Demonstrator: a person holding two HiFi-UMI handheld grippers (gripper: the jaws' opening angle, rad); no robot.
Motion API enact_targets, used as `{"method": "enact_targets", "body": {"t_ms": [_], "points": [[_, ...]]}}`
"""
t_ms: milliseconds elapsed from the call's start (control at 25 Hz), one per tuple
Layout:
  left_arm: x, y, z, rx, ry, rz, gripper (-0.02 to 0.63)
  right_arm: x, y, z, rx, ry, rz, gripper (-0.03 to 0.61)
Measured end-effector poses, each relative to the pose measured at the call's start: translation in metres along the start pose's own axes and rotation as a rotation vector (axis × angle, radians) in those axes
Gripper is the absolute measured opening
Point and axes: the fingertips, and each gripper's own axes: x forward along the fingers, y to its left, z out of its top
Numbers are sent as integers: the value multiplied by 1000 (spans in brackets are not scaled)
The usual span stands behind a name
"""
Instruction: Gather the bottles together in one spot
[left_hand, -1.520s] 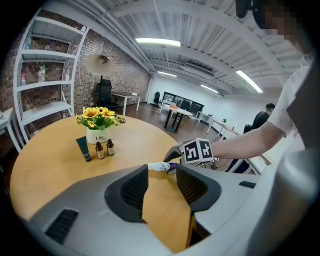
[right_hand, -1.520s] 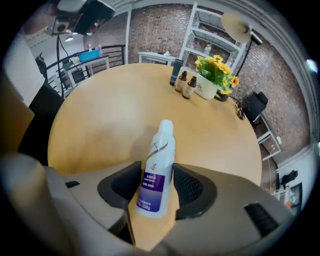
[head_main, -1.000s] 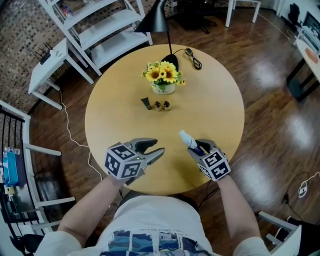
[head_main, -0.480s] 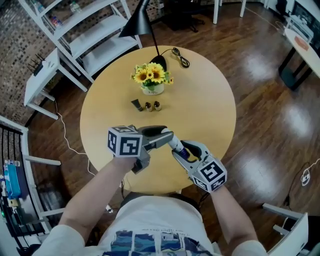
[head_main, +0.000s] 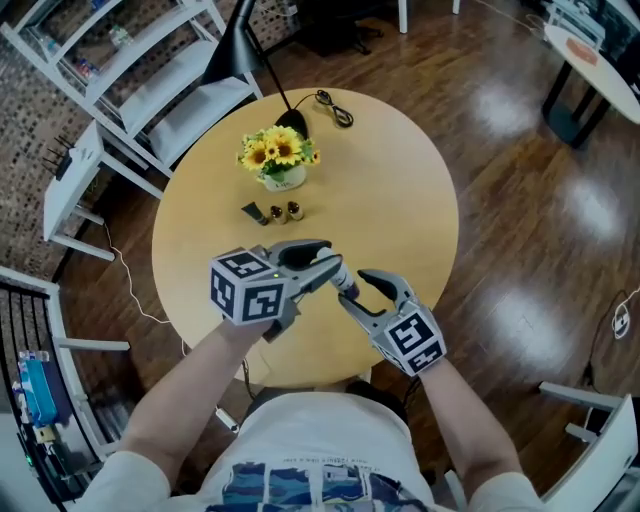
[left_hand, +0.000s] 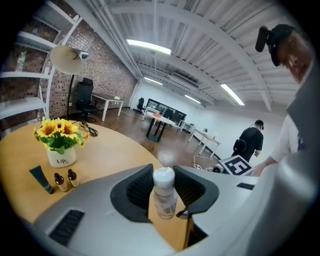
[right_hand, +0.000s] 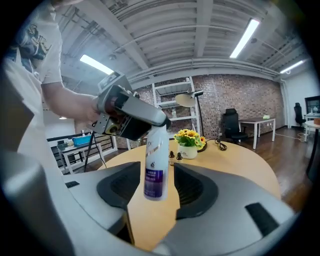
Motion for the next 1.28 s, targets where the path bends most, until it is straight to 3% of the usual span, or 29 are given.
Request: {"method": "enact_targets", "body": {"t_ms": [280, 520, 720, 960, 1280], "points": [[8, 58, 28, 91, -41, 227, 126, -21, -21, -5, 58, 5, -93, 249], [25, 119, 38, 136, -47, 361, 126, -37, -29, -10, 93, 30, -153, 292], [48, 159, 43, 145, -55, 391, 126, -55, -34, -23, 105, 71, -183, 307], [77, 194, 28, 224, 11, 463, 126, -76, -40, -44, 144, 109, -223, 307], [84, 215, 19, 247, 10, 482, 127, -74, -39, -56, 171, 142, -234, 307]]}}
